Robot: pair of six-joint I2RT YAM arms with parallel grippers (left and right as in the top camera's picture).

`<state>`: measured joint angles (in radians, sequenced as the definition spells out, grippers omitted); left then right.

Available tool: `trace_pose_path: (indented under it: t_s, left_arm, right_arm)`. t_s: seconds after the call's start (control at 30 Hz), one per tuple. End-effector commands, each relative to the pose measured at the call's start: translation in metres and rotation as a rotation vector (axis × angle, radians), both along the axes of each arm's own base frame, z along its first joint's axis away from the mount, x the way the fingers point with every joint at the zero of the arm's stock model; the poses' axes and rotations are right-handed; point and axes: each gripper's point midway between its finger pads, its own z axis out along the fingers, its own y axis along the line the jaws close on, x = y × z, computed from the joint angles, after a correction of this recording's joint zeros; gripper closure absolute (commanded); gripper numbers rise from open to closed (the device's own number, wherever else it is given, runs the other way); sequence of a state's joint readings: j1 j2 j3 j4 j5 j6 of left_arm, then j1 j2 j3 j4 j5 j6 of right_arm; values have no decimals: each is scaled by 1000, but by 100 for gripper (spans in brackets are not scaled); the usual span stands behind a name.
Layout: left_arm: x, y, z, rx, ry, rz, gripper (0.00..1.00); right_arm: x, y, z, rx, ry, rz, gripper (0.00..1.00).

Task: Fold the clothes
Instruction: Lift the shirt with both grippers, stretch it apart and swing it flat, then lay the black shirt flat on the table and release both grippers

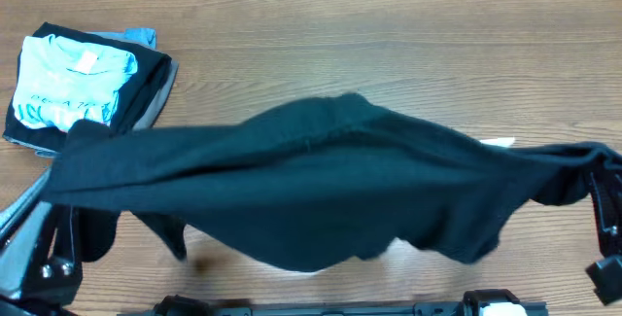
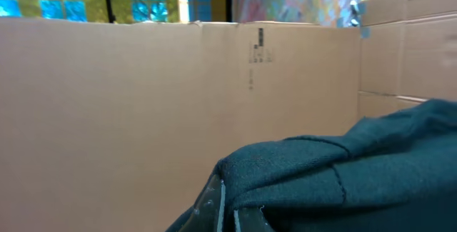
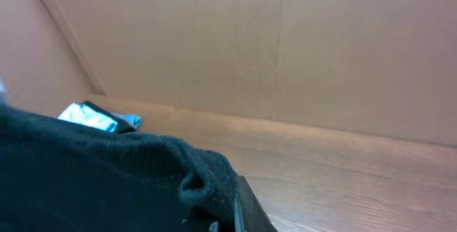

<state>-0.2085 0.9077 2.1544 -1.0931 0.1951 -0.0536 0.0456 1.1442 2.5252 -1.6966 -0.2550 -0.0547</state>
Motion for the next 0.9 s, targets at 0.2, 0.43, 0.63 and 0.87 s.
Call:
trace_pose_path:
  t_s: [0.2,0.43,0.63,0.87]
  left_arm:
    - [52,-11,-41,-2,182,-2,96]
    - [138,-20,-91,45,397,51,96]
    - [251,-40,-164,98,618,72,96]
    - [406,-49,-294,218,743,191,0]
  right_arm:
    - [19,-7,-9,14,61,-52,96]
    - [93,-4,-35,-21,209,-44,96]
    - [203,0,-91,-62,402,-28,96]
    - [382,-13,-187,-119,437,-134,11]
